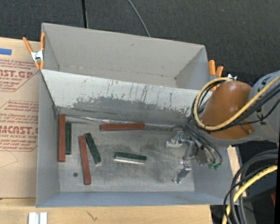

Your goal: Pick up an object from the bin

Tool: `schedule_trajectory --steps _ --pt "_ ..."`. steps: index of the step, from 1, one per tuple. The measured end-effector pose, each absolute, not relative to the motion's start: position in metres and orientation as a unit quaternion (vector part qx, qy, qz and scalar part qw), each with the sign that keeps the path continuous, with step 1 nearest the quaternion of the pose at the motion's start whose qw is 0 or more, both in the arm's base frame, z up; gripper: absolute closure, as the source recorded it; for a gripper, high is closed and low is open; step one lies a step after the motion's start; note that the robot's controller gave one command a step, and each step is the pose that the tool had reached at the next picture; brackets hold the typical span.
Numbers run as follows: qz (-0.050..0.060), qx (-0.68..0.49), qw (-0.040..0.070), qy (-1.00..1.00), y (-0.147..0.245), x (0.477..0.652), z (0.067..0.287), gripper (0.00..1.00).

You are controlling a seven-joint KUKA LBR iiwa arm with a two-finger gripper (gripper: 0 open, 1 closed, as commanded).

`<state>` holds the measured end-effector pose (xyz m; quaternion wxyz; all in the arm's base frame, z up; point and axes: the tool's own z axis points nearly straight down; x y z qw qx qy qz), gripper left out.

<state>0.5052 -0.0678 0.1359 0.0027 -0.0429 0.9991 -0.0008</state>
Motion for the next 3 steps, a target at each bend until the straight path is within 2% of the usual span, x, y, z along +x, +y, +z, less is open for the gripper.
schedule_trajectory --steps 1,2,3 --pt "0.0 -0.137 0.0 0.991 -0.028 0.535 0.118 0.0" --pt "0.0 -0.131 0.009 0.991 0.006 0.53 0.076 1.0" --pt "0.0 -0.131 0.009 0.991 0.006 0.53 0.076 1.0"
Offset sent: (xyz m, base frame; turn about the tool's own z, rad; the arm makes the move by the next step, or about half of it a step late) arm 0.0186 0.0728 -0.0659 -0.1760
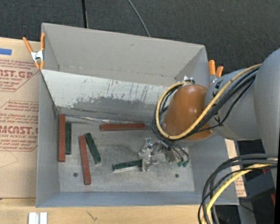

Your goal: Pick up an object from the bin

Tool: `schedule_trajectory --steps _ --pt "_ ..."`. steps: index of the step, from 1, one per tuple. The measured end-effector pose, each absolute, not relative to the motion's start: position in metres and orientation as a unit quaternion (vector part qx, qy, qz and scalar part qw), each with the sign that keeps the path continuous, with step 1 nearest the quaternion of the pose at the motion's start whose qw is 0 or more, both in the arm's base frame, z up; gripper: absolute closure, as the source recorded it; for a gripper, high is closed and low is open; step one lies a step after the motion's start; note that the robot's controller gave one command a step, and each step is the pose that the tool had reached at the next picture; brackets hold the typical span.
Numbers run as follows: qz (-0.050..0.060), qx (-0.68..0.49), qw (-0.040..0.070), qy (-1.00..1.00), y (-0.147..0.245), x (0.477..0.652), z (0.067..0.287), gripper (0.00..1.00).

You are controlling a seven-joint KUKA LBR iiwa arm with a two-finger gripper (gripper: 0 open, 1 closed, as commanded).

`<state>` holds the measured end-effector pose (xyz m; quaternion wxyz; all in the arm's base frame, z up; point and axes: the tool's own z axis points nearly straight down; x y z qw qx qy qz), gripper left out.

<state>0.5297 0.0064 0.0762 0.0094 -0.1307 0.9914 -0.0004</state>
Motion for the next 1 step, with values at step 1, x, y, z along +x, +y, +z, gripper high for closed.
schedule_trajectory --steps 1 --pt "-0.001 -0.113 0.004 0.994 0.0014 0.5491 0.2702 1.0"
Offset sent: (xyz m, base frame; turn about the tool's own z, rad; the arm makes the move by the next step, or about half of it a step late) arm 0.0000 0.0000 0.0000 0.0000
